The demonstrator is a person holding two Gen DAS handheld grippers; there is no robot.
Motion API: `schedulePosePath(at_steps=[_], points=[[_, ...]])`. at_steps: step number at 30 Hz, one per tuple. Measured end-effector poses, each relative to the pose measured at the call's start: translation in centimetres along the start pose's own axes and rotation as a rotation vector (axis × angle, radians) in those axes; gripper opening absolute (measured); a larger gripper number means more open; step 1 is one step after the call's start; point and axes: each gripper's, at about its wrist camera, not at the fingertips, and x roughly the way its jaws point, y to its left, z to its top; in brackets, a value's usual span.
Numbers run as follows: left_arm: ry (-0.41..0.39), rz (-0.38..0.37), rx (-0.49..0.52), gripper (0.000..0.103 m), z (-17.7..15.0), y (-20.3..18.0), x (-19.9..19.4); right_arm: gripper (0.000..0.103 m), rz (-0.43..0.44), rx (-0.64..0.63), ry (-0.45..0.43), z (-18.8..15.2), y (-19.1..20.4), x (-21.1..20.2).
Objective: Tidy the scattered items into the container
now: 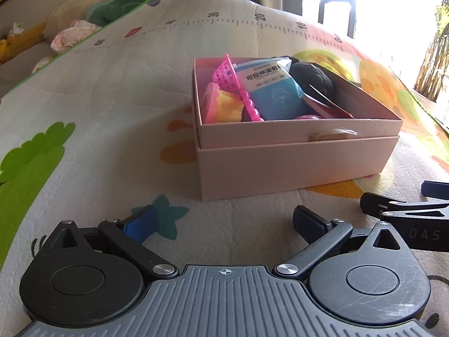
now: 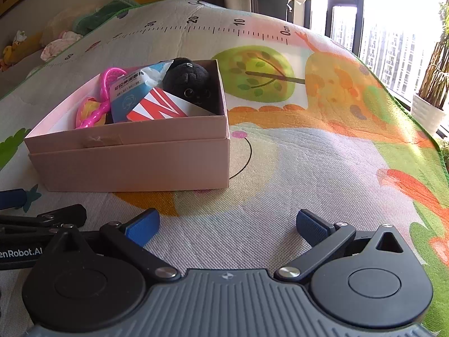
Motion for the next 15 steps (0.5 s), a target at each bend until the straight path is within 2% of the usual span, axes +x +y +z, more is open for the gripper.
schedulePosePath(at_steps=[15], points=[[-0.001,-0.001,-0.001,0.103,-0.1,0.06,-0.01,0.103,0.0,-0.001,0.0,0.03,0.05,0.2]])
